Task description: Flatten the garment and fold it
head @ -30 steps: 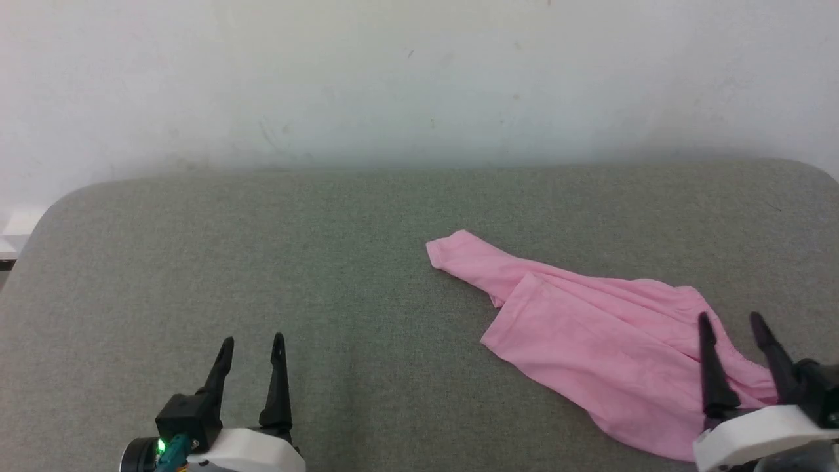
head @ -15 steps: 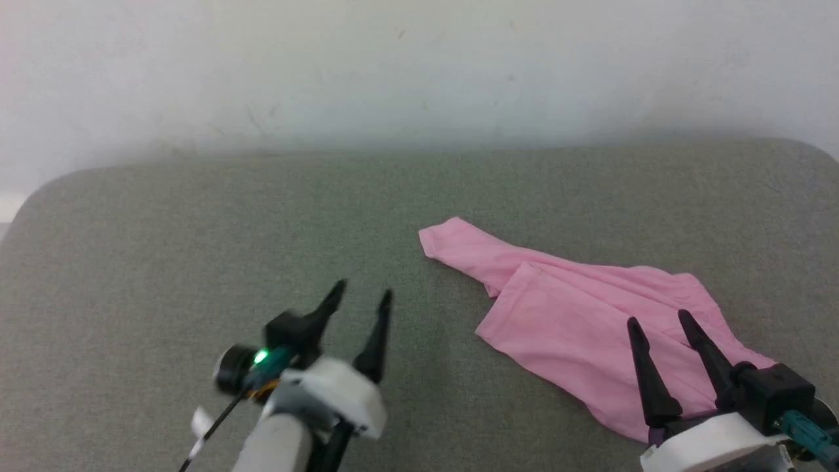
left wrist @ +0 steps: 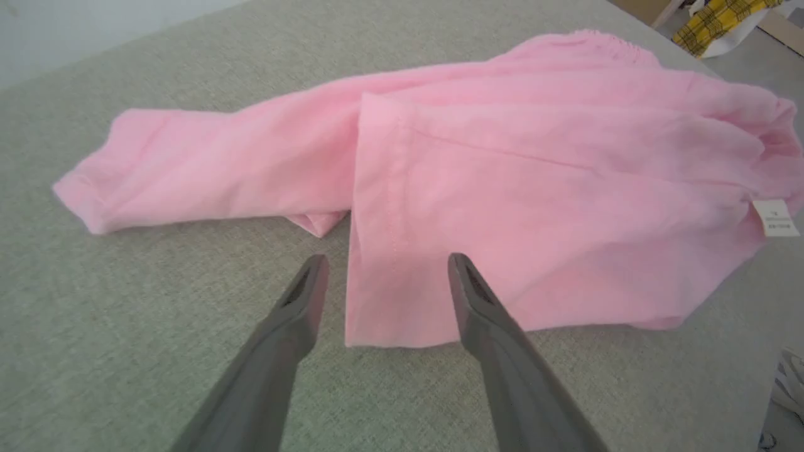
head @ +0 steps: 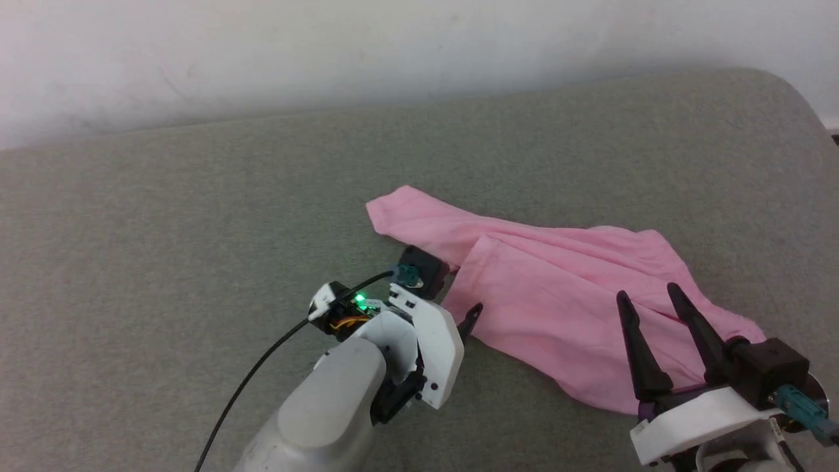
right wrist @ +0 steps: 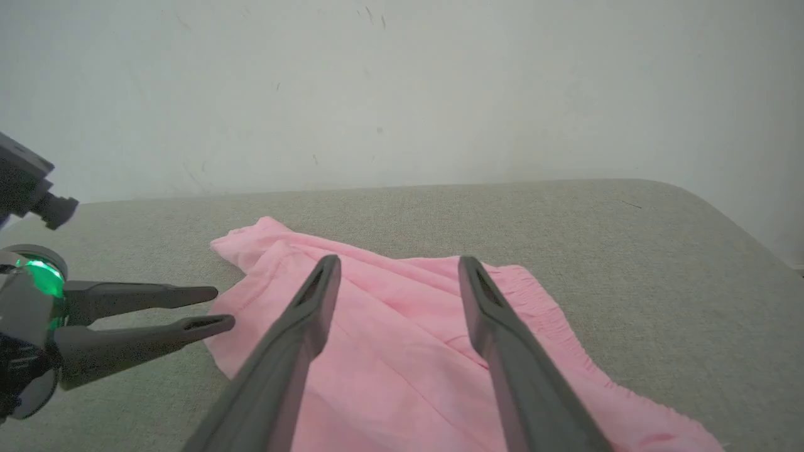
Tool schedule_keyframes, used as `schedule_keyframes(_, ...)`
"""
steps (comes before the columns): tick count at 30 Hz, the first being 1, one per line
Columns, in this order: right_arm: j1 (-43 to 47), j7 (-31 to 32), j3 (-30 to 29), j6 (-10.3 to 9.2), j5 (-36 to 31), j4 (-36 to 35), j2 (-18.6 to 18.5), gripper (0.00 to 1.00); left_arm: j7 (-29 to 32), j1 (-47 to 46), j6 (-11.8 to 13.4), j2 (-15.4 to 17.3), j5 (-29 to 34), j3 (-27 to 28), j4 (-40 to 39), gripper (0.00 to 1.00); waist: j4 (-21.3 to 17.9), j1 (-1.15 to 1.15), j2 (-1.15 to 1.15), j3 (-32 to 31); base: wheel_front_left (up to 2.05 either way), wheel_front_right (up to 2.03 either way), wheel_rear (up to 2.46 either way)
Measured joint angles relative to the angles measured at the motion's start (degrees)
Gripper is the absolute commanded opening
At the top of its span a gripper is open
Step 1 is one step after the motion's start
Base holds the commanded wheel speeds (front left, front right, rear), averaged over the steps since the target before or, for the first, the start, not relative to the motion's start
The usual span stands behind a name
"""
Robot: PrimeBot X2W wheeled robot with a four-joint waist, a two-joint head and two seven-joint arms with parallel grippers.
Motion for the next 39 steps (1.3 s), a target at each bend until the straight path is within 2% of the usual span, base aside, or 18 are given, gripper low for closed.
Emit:
schedule_keyframes(7,-0.9,-1.1,0.7,-0.01,1.5,1.8,0.0,1.00,5.9,-4.2,-0.1,0.0,-1.1,-6.0,6.4,1.00,-2.7,-0.01,0.00,2.4,0.00,0.00,0.00)
schedule_keyframes(8,-0.9,-1.2,0.7,-0.01,1.6,2.0,0.0,1.00,7.0,-5.0,-0.1,0.0,-1.3,-7.0,6.8,0.89,-2.9,-0.01,0.00,2.6,0.00,0.00,0.00)
schedule_keyframes(9,-0.9,-1.3,0.7,-0.01,1.9,2.3,0.0,1.00,7.8,-5.6,-0.1,0.0,-1.5,-8.1,6.9,0.52,-3.1,-0.01,0.00,2.7,0.00,0.00,0.00)
schedule_keyframes(10,-0.9,-1.5,0.7,-0.01,2.2,2.6,0.0,1.00,8.2,-6.0,-0.1,0.1,-1.8,-9.2,6.9,0.41,-3.2,-0.01,0.00,2.7,0.00,0.00,0.00)
schedule_keyframes(11,-0.9,-1.5,0.7,-0.01,2.2,2.8,0.0,1.00,8.1,-6.2,-0.1,0.1,-2.4,-10.2,6.8,0.03,-3.3,-0.01,0.00,2.7,0.00,0.00,0.00)
schedule_keyframes(12,-0.9,-1.5,0.6,-0.01,2.2,3.1,0.0,1.00,8.0,-6.2,-0.1,0.3,-3.2,-11.2,6.4,0.00,-3.3,-0.01,0.00,2.5,0.00,0.00,0.00)
schedule_keyframes(16,-0.9,-1.5,-0.4,-0.01,2.2,3.3,0.0,1.00,4.7,-5.4,-0.2,1.4,-4.1,-11.7,5.0,0.00,-3.0,0.00,0.00,1.7,0.00,0.00,0.00)
schedule_keyframes(18,-0.8,-1.5,-0.9,-0.01,2.2,3.3,0.0,1.00,1.9,-4.4,0.3,3.4,-3.8,-11.3,2.8,0.00,-2.6,0.00,0.00,1.0,0.00,0.00,0.00)
schedule_keyframes(20,-0.6,-1.5,-1.5,-0.01,2.2,3.3,0.0,1.00,-0.2,-3.3,1.7,5.9,-3.9,-10.0,-0.9,0.00,-1.9,-0.01,0.00,0.1,0.00,0.00,0.00)
schedule_keyframes(26,1.3,-0.9,-2.8,-0.01,2.3,3.2,0.0,1.00,-0.4,4.5,8.2,15.1,-4.4,-5.6,-16.9,0.00,1.1,-0.01,0.00,-2.3,0.00,0.00,0.00)
schedule_keyframes(32,2.4,0.0,-3.3,-0.01,2.4,2.5,0.0,1.00,3.0,20.2,17.6,24.4,-9.0,0.9,-30.7,0.00,4.3,-0.02,0.00,-4.2,0.00,0.00,0.00)
schedule_keyframes(35,2.9,0.1,-3.5,-0.01,2.4,2.2,0.0,1.00,3.1,28.5,21.6,26.5,-12.5,4.3,-33.2,0.00,5.5,-0.02,0.00,-4.8,0.00,0.00,0.00)
schedule_keyframes(38,3.2,0.5,-3.8,-0.01,2.4,2.0,0.0,1.00,1.9,34.3,22.7,26.7,-15.5,6.0,-32.9,0.00,6.5,-0.02,0.00,-5.3,0.00,0.00,0.00)
schedule_keyframes(39,3.3,0.5,-3.9,-0.01,2.4,1.9,0.0,1.00,1.2,35.4,22.7,26.4,-16.2,6.3,-32.5,0.20,6.8,-0.02,0.00,-5.4,0.00,0.00,0.00)
